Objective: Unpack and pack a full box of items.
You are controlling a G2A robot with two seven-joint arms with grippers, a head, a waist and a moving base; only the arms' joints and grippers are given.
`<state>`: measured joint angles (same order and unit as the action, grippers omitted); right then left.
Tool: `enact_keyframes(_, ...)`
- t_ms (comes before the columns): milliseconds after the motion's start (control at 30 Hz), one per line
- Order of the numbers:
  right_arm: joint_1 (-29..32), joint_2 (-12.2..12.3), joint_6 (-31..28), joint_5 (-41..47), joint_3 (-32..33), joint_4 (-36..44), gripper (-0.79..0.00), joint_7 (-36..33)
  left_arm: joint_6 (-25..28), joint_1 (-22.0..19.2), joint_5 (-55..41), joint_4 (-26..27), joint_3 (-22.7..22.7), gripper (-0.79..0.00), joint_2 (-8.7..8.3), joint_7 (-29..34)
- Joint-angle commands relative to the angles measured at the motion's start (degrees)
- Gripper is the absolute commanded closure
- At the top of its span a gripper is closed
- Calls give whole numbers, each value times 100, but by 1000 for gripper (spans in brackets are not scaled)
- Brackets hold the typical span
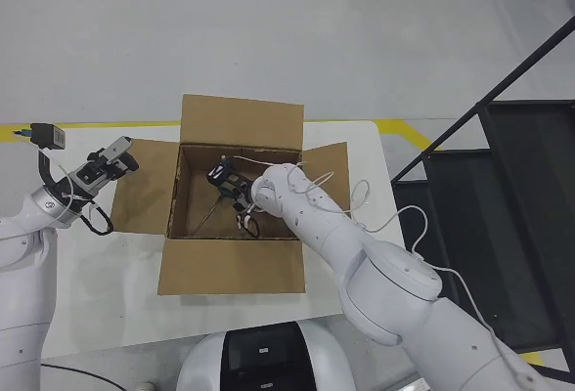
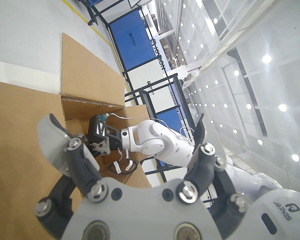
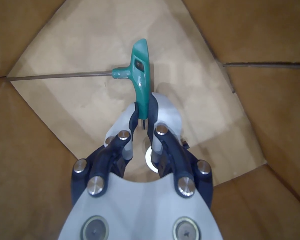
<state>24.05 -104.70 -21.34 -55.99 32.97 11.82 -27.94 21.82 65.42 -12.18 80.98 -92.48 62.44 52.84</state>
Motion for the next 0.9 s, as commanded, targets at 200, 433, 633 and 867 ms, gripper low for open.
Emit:
enact_keyframes(200, -174, 86, -437, 13, 73, -48, 0, -314, 0, 0, 0, 0, 0, -785, 0, 0)
enact_keyframes(433, -74, 171, -586, 91, 149, -4, 0, -601, 0, 0, 0, 0, 0, -785, 0, 0)
enact_keyframes(633, 37, 220, -402, 142, 219, 225, -785, -545, 0, 0, 0, 0, 0, -785, 0, 0)
enact_keyframes(867, 113, 268, -278, 49, 242, 474, -785, -445, 0, 0, 0, 0, 0, -785, 0, 0)
